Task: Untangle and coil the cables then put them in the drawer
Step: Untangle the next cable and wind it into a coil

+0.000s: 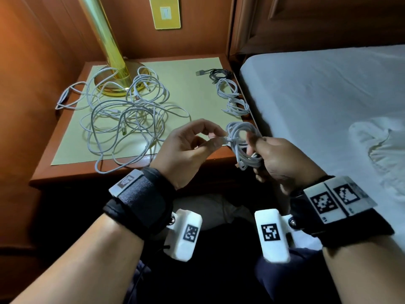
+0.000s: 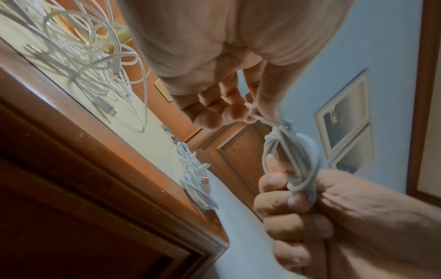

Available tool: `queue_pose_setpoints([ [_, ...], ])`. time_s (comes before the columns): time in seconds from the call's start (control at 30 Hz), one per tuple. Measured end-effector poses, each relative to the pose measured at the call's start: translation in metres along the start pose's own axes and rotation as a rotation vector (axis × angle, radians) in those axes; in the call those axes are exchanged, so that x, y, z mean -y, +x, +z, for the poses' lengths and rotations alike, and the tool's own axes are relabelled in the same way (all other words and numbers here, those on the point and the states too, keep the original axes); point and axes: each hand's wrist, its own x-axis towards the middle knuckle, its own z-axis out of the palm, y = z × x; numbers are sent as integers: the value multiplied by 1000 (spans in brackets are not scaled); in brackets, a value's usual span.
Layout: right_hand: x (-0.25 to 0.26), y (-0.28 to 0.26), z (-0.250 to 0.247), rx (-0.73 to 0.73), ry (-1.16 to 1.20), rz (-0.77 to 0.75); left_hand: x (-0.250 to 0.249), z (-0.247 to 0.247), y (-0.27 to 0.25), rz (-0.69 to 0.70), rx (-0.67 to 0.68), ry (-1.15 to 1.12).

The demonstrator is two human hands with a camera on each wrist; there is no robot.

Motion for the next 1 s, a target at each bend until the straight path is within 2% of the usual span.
queue_pose_setpoints([
  [0.07, -4, 4, -5, -120, -226, -91, 4, 1, -1, -60, -19, 133],
  [0.13, -6, 7, -6, -142, -272, -142, 6, 3, -2, -109, -4, 183],
  [0.23, -8, 11, 1, -126, -250, -112, 9, 4, -1, -159, 9, 196],
  [0.33, -8, 12, 7, -112, -130, -33, 12, 5, -1, -227, -19, 241],
  [0.43, -9, 12, 10, -82, -18, -43, 11, 3, -4, -260, -35, 311],
  [0.57, -12, 14, 16, -78, -62, -85, 10, -7, -7, -317, -60, 415],
  [0.73, -10, 14, 28, -93, -139, -117, 5, -31, -11, -343, -90, 699],
  [0.83, -7, 19, 36, -115, -179, -97, 4, -40, -12, -351, -41, 787],
  [1.0, -8, 30, 45, -139, -287, -85, 9, -43, -12, -384, 116, 843],
])
